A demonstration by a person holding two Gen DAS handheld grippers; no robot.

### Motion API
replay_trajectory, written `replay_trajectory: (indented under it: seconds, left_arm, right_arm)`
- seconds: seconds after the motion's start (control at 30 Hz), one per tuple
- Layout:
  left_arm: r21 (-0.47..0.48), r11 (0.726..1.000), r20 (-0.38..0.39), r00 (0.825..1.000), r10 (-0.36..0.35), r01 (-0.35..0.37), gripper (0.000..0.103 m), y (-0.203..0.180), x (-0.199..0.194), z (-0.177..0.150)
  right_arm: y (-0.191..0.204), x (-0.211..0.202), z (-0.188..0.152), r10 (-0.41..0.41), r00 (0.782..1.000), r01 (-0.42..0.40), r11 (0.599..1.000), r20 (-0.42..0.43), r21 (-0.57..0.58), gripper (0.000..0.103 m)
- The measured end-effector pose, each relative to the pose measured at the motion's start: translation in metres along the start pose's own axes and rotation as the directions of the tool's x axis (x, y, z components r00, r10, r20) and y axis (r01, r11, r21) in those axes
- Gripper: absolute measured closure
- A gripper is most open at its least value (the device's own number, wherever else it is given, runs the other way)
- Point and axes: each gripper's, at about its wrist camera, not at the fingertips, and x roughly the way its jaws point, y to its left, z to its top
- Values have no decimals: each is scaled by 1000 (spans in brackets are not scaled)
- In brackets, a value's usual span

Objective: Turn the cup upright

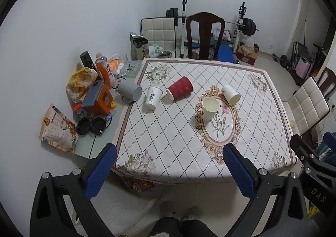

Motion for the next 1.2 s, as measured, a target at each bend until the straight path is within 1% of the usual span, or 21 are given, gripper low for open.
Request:
replay_trajectory:
  seconds: [0.2, 0.43, 0.8, 1.2]
  left_arm:
    - [11, 1000, -9, 1000, 0, 1, 0, -4, 1, -3]
    - [-3, 1000, -19, 1000, 3, -3, 0, -1, 3, -6]
    - [-27, 1000, -20, 1000, 9, -10, 0, 3, 5, -5]
    - [-29, 1000, -19, 1000, 11, -12, 0, 2, 5, -5]
  right_arm:
    - [-2, 7, -3, -6, 1000, 7, 1000, -24, 4, 0]
    - [-1, 12, -5, 2, 999, -2, 1000, -34, 6, 0]
    - [3, 16, -7, 11, 999, -11, 1000, -39, 0, 0]
    - [3, 16, -6, 11, 999, -11, 1000, -44, 3, 0]
